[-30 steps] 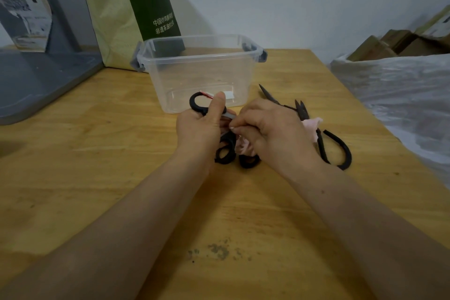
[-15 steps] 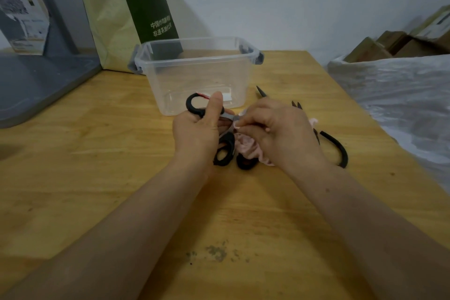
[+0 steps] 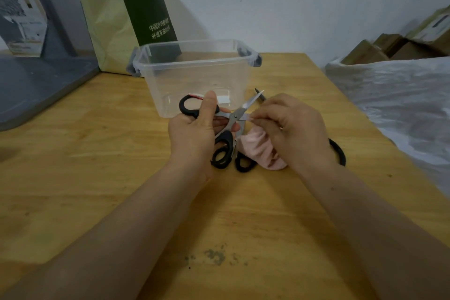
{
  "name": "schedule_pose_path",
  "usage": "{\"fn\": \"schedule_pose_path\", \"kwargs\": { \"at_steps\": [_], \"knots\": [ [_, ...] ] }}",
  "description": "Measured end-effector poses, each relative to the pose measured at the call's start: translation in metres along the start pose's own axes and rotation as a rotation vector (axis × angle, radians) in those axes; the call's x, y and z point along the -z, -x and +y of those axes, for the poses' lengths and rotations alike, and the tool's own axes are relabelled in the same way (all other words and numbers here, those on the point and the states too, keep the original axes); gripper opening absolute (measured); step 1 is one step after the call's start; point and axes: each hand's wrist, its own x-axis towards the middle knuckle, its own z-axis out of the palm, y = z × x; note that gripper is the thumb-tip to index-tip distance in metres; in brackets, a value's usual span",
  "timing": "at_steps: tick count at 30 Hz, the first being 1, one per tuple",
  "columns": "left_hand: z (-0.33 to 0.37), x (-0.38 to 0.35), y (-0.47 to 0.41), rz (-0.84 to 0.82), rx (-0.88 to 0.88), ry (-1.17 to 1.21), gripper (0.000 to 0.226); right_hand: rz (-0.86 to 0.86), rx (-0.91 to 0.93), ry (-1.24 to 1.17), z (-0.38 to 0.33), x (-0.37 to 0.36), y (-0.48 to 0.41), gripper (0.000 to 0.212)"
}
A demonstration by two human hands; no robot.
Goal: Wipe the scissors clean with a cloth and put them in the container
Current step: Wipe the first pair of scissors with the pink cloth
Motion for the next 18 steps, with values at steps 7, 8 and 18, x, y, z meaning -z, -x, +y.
{"fn": "schedule_pose_path", "kwargs": {
  "at_steps": [7,8,18],
  "knots": [
    [-0.001,0.000,0.001,0.020,0.003,0.006,0.032,-0.104,0.072,-0.068,-0.010,-0.008,-0.002,0.014],
    [0.000,0.000,0.001,0.017,0.004,0.002,0.034,-0.091,0.026,-0.073,-0.007,-0.006,-0.004,0.013],
    [0.000,-0.002,0.003,0.044,0.001,0.000,0.034,-0.043,0.107,-0.048,-0.010,-0.008,-0.005,0.014]
  ]
}}
